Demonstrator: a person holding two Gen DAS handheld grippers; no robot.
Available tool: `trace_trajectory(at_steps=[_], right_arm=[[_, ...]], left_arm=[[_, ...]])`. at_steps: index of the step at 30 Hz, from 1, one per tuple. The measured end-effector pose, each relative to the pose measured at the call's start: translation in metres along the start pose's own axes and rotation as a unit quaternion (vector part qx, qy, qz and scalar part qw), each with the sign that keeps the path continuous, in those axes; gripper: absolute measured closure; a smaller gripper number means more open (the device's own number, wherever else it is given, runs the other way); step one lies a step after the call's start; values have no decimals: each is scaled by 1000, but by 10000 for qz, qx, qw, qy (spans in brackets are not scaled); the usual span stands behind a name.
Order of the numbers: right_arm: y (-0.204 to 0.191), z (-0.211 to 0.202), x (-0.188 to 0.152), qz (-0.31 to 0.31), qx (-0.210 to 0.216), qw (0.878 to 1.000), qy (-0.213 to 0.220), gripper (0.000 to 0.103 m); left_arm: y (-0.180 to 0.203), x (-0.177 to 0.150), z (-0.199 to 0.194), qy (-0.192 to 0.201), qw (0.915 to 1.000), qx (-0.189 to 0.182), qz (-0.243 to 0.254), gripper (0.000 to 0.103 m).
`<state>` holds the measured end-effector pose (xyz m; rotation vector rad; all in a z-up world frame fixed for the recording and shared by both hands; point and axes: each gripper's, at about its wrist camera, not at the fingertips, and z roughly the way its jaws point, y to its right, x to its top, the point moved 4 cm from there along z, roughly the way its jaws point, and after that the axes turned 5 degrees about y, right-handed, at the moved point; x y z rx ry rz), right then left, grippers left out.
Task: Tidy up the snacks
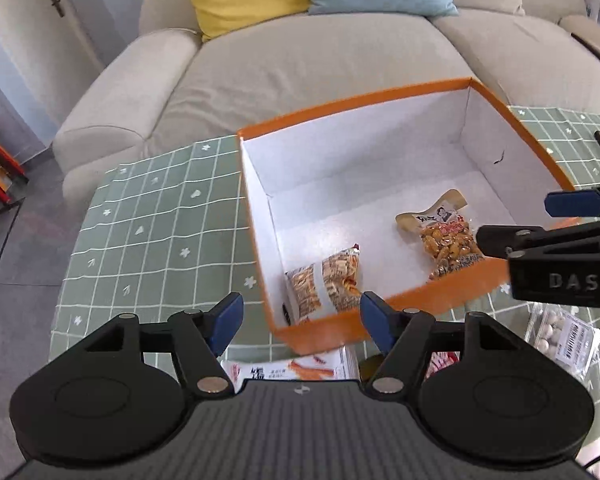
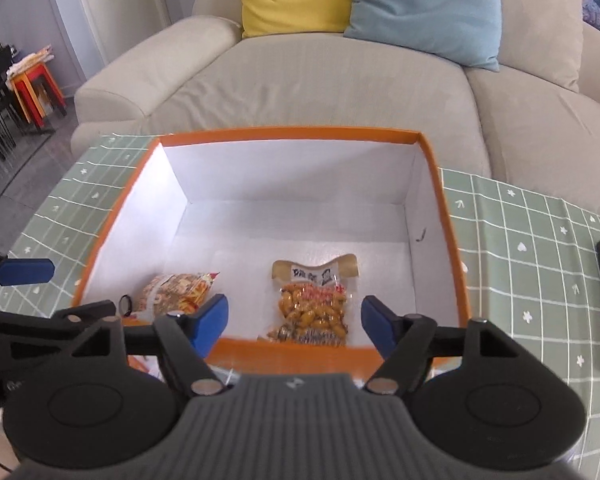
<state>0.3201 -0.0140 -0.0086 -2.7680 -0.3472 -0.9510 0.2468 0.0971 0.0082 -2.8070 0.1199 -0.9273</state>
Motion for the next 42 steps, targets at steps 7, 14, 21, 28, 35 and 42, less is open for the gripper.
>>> trace_trajectory(at_steps=[7, 14, 21, 28, 35, 42], right_arm=[[-2, -40, -31, 104, 77, 9998, 181, 30], [-2, -77, -61, 242, 148, 9987, 412, 22], [3, -98, -102, 330, 158, 9981, 497, 20], [12, -105, -154, 458, 239, 9974, 511, 20], [7, -96, -192, 189, 398, 9983, 372, 20], [4, -80, -202, 116, 389, 9987, 319, 26]], left_arm=[[-2, -28, -38, 155, 9981, -496, -337, 22], [-6, -67, -56, 262, 9961, -386, -753, 22], [7, -106, -69, 322, 9941, -700, -769, 22], [22, -148, -68, 187, 9930, -969, -652, 22], [32, -180, -48, -80, 9920, -1012, -745, 22], [23, -187, -22, -363, 9891, -989, -1028, 20]])
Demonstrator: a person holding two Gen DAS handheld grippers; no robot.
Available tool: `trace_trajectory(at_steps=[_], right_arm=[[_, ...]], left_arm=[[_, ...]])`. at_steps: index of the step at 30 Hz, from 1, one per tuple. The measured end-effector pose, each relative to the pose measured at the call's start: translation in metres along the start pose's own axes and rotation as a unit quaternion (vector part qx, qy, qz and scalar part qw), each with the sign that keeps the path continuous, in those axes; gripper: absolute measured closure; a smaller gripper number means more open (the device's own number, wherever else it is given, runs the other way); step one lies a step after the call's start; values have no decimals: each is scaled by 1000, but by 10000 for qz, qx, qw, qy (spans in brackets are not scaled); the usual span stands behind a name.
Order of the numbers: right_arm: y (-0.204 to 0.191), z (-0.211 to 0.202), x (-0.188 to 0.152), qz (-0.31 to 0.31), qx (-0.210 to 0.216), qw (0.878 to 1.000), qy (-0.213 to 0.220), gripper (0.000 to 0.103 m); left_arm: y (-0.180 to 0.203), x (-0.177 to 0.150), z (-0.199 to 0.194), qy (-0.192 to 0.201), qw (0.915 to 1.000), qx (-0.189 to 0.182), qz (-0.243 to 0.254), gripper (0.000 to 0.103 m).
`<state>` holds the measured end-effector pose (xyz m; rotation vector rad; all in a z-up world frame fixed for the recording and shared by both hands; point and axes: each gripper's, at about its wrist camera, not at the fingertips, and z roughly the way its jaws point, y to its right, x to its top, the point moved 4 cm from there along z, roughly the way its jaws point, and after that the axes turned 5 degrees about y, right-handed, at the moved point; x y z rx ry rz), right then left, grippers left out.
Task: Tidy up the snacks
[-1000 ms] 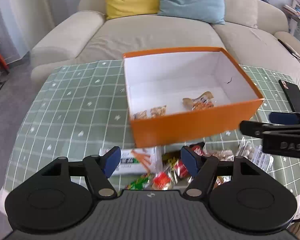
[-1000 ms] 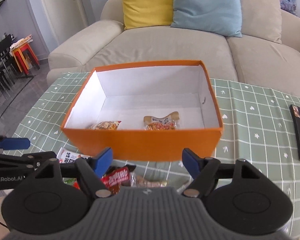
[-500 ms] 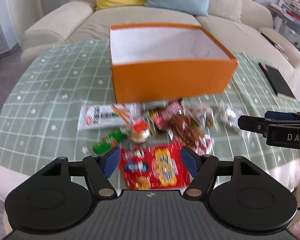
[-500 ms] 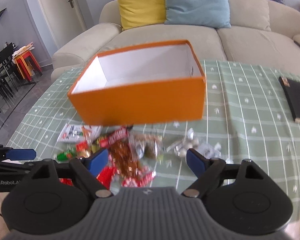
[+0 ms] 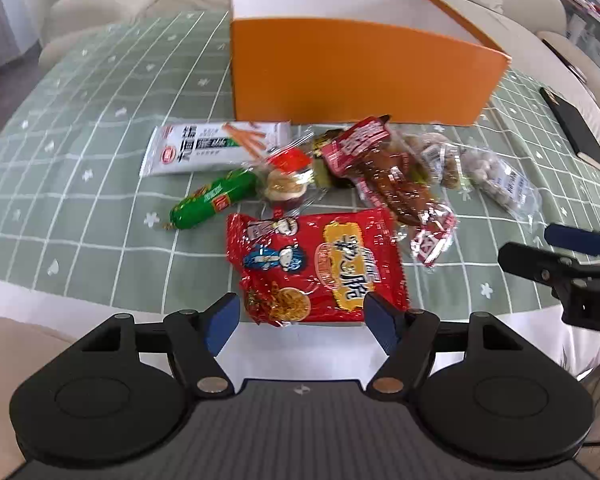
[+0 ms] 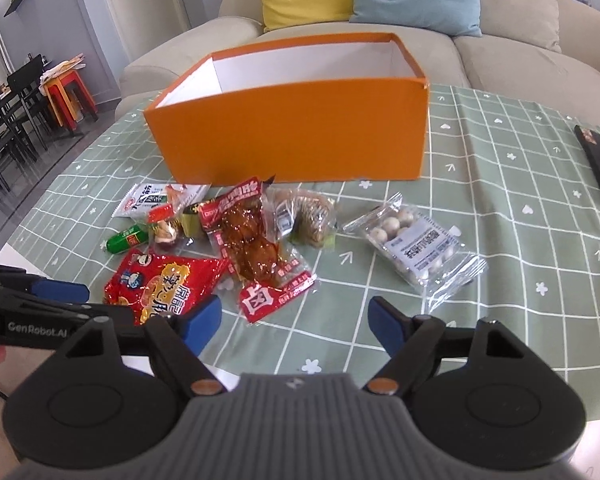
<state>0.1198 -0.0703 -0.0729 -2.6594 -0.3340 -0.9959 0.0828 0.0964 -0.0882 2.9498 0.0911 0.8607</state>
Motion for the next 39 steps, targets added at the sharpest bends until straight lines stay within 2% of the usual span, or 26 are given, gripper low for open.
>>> trace_trajectory(at_steps=[4, 8, 14, 16, 19, 23, 27, 34, 39], right_arm=[[-2, 11, -4, -101, -14, 9999, -121, 27], [-7, 22, -12, -229, 43, 9991, -357, 36], [-7, 33, -21, -237, -44, 9980, -590, 37], [-3, 34, -21, -174, -98, 9980, -606, 37], [2, 33, -20, -124, -164, 9982, -568, 37], [8, 34, -19, -60, -210, 9983, -537, 37], [12, 37, -18, -29, -283, 9981, -546, 37], [12, 41, -18, -62, -251, 9980, -583, 39], [15, 48, -18, -43, -360, 9973, -640, 41]], left_arm=[[-9, -1, 10, -100, 9994, -137, -293, 19], [-7, -6, 17, -254, 9974, -443, -506, 20], [19, -13, 17, -444, 9919, -1167, -213, 22], [27, -15, 16, -452, 9904, -1304, -11, 22], [33, -11, 9, -296, 9917, -1197, 360, 22], [38, -3, -1, 66, 9898, -833, 1153, 15], [48, 4, -1, 251, 9770, -459, 2066, 15], [61, 10, 19, 86, 9494, -889, 3011, 14], [61, 15, 34, -196, 9363, -991, 3364, 11]])
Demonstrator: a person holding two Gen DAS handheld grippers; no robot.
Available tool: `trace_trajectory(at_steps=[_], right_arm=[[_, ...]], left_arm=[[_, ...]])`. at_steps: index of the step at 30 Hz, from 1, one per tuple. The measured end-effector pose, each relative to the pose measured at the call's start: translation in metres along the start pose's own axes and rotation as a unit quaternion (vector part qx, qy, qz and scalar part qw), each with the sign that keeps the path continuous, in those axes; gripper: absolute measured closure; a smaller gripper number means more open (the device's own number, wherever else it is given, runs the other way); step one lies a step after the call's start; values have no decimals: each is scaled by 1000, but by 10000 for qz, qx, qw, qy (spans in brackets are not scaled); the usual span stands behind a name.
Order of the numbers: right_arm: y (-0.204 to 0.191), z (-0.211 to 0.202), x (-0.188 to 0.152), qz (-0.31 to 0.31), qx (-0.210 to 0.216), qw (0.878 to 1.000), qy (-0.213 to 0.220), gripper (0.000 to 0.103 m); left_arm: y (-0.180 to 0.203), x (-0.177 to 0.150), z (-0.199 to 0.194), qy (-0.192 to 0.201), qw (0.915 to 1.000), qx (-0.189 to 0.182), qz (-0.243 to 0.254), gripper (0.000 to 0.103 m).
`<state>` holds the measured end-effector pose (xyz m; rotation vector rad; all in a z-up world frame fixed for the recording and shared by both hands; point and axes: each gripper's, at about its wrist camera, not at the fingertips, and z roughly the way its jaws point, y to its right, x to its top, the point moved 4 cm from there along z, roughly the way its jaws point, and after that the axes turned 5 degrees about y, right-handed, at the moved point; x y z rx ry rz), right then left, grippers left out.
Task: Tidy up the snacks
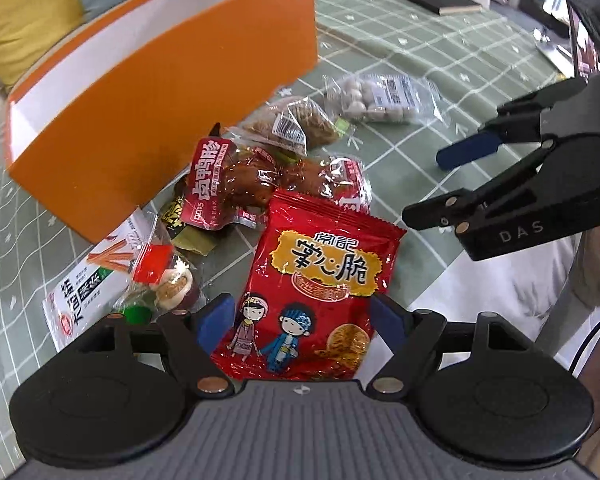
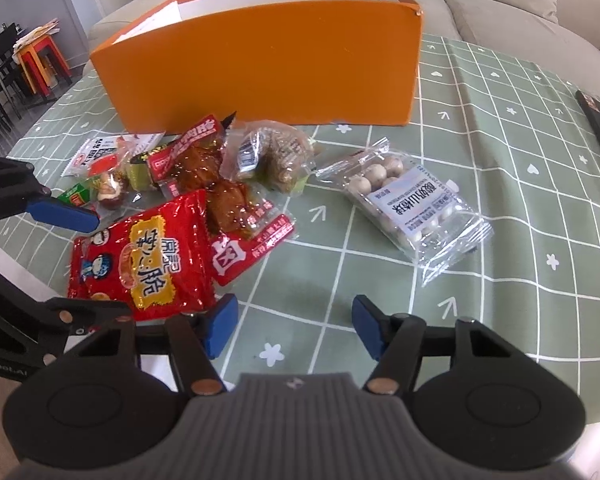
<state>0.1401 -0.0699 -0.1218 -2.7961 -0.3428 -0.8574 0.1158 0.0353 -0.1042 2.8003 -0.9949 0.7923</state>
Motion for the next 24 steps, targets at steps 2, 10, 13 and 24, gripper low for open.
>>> trace_trajectory(at_steps=[2, 10, 13, 24], right_arm=[[-1, 3, 1, -7, 8, 10000, 5, 41], [-11, 12, 2, -275, 32, 9996, 98, 41], [-15, 14, 2, -451, -2, 9989, 136, 41], [-28, 11, 12, -1053, 303, 9930, 449, 42]], left_arm=[[-1, 2, 3, -42, 9999, -79, 91, 10], [7, 3, 22, -212, 9988, -384, -197, 7], [12, 1, 23, -96, 9991, -120, -392, 8], [-5, -16, 0, -101, 9812, 605, -1832, 21]])
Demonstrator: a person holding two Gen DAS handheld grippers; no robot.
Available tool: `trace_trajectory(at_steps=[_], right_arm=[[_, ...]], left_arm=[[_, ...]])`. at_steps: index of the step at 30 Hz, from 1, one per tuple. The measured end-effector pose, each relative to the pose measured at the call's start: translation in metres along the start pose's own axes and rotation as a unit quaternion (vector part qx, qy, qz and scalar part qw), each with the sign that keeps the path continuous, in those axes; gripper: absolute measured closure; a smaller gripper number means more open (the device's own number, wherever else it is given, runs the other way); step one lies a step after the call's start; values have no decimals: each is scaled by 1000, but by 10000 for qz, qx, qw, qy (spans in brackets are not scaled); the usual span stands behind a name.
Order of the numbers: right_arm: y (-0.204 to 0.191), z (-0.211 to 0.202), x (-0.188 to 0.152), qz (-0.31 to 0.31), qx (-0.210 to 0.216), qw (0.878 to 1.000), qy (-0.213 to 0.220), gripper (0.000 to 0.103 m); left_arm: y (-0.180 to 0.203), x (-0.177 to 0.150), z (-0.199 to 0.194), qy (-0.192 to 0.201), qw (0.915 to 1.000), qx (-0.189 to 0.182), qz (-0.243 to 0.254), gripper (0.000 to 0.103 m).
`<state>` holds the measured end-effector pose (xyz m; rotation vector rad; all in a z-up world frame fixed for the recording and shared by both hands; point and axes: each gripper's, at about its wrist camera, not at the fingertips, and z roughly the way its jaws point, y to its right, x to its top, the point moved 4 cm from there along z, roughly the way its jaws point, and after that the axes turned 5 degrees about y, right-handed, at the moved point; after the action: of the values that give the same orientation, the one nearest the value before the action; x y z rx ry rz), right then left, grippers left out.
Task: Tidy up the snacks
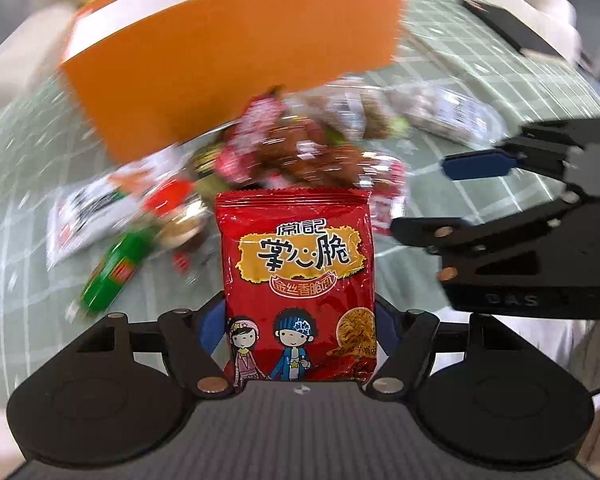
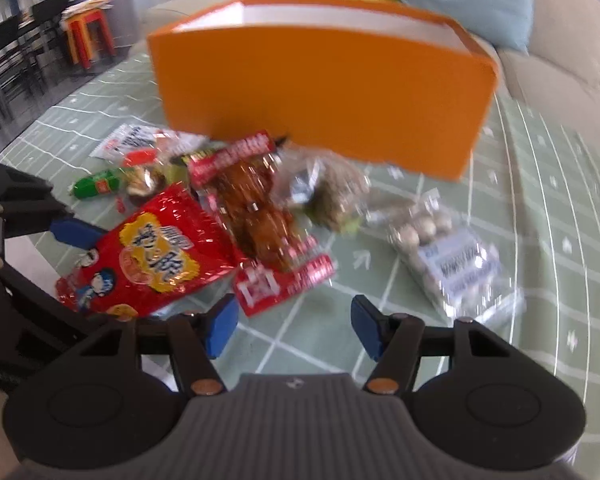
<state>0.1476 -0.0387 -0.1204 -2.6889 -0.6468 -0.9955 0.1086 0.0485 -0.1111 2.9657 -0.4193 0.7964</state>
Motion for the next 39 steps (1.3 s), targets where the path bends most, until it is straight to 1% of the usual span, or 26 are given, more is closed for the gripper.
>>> trace_trajectory(at_steps=[1, 4, 6, 8, 11, 14, 19, 22, 27, 29, 32, 34, 39], right_arm=[[-1, 0, 3, -64, 44, 10000, 62, 41], [-5, 5, 14, -319, 189, 9991, 194, 34], [-10, 13, 19, -551, 222, 9979, 242, 34], [-13, 22, 22, -681, 332, 9969, 231, 33], [-17, 36, 25, -716, 462, 9962, 158, 32], [-18, 44, 29, -711, 419, 9964, 190, 30], [-18, 58, 35, -509, 371, 9980, 28, 28], [-22, 57, 32, -511, 305, 9982, 69, 31], [-28, 44, 24, -541, 292, 9981, 24, 41], [-26, 40, 21, -466, 284, 9985, -9, 45], [-24, 30, 17, -255, 414, 9988, -33, 50], [-22, 25, 16, -124, 419, 9990, -56, 53], [-16, 8, 14, 64, 445, 9990, -11, 55]], left_arm=[[-5, -1, -3, 30, 9998, 38, -190, 22], [-22, -4, -15, 140, 9972, 172, -714, 22], [-31, -4, -23, 283, 9949, 232, -942, 22], [-37, -4, -28, 342, 9936, 223, -1056, 22], [-41, -4, -30, 390, 9921, 186, -1179, 22], [-42, -7, -31, 395, 9909, 138, -1277, 22], [-37, -7, -25, 340, 9907, 96, -1313, 22], [-37, -7, -27, 361, 9904, 116, -1331, 22], [-37, -8, -26, 303, 9901, 169, -1362, 22], [-37, -8, -27, 317, 9895, 184, -1395, 22], [-36, -7, -30, 352, 9890, 170, -1427, 22], [-35, -7, -33, 389, 9891, 181, -1408, 22], [-35, -4, -42, 478, 9887, 250, -1399, 22]])
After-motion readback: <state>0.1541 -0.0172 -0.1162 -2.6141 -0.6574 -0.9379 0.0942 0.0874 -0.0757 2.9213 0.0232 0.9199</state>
